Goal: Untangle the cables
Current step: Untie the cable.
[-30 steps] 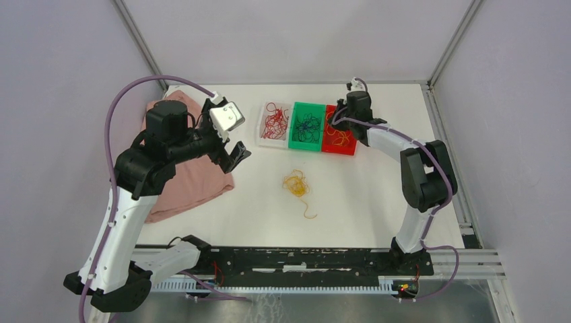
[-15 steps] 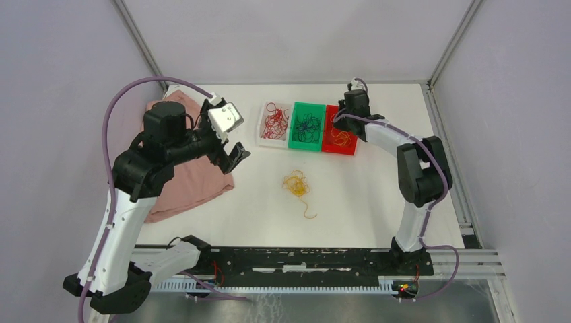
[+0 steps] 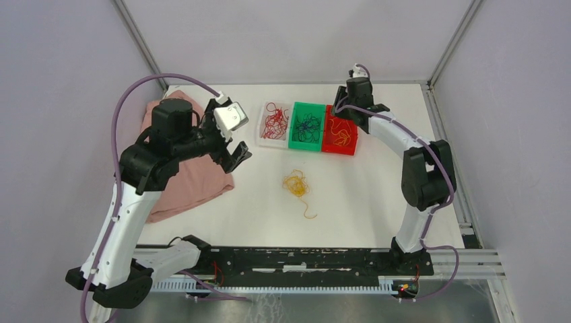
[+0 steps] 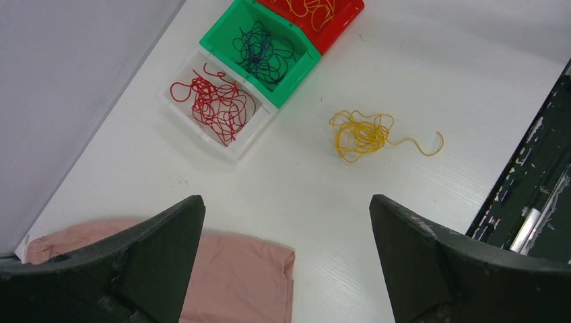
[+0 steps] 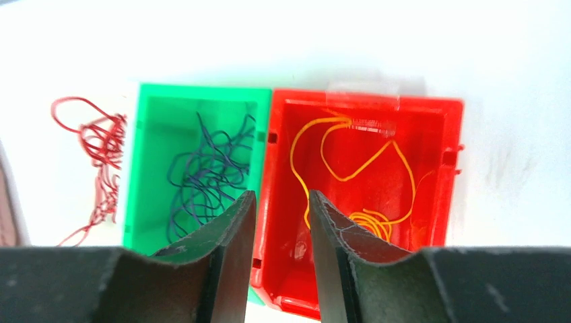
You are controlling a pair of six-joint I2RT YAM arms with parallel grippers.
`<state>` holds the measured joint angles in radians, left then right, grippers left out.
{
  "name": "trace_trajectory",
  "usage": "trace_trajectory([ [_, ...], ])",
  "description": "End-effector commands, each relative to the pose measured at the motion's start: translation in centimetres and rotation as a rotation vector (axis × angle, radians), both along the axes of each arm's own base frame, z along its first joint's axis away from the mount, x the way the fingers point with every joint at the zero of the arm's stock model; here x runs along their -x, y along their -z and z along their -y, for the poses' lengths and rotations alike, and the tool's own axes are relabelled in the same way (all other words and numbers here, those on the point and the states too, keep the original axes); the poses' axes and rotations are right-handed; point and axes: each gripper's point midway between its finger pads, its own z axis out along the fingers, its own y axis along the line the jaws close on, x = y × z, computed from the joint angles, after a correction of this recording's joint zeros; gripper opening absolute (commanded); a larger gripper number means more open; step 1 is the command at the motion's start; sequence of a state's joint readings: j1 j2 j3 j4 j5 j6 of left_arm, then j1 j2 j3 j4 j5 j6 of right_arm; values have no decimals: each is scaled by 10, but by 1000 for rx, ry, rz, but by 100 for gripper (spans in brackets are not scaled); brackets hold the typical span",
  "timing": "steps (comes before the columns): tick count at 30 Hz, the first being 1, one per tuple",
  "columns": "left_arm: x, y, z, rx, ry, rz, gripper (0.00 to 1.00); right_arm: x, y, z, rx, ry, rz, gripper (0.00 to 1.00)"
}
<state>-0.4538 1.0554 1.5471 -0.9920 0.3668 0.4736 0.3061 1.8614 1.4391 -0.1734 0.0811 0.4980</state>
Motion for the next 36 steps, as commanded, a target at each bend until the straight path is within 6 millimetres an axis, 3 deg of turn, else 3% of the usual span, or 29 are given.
trace_trajectory([
  [1, -1, -8, 0, 6, 11, 37, 99, 6, -69, -1, 36, -11, 146, 47],
  [3, -1, -4, 0, -1, 12, 31, 99, 22, -83, -14, 67, -63, 201, 50],
  [6, -3, 3, 0, -12, 11, 15, 99, 63, -101, -43, 81, -187, 264, 54],
  [9, -3, 12, 3, -19, 23, -9, 99, 113, -96, -81, 68, -341, 276, 54],
  [12, -2, 27, 6, -28, 44, -39, 99, 158, -71, -109, 48, -457, 210, 51],
  [16, -2, 44, 6, -53, 59, -58, 99, 198, -9, -136, 43, -596, 40, 51],
  [19, 0, 43, 7, -46, 66, -66, 99, 206, 33, -139, 93, -620, -112, 52],
  [23, 4, 38, 6, -45, 76, -59, 99, 208, 65, -148, 105, -649, -228, 53],
  [27, 6, 38, 4, -50, 75, -50, 99, 209, 90, -153, 114, -656, -299, 40],
  [28, 7, 37, 4, -49, 77, -49, 99, 209, 89, -154, 105, -653, -296, 33],
  [32, 12, 37, 4, -44, 96, -40, 99, 208, 48, -167, 20, -674, -174, 13],
  [36, 12, 40, 6, -26, 93, -33, 100, 219, -5, -178, -54, -735, -29, 9],
])
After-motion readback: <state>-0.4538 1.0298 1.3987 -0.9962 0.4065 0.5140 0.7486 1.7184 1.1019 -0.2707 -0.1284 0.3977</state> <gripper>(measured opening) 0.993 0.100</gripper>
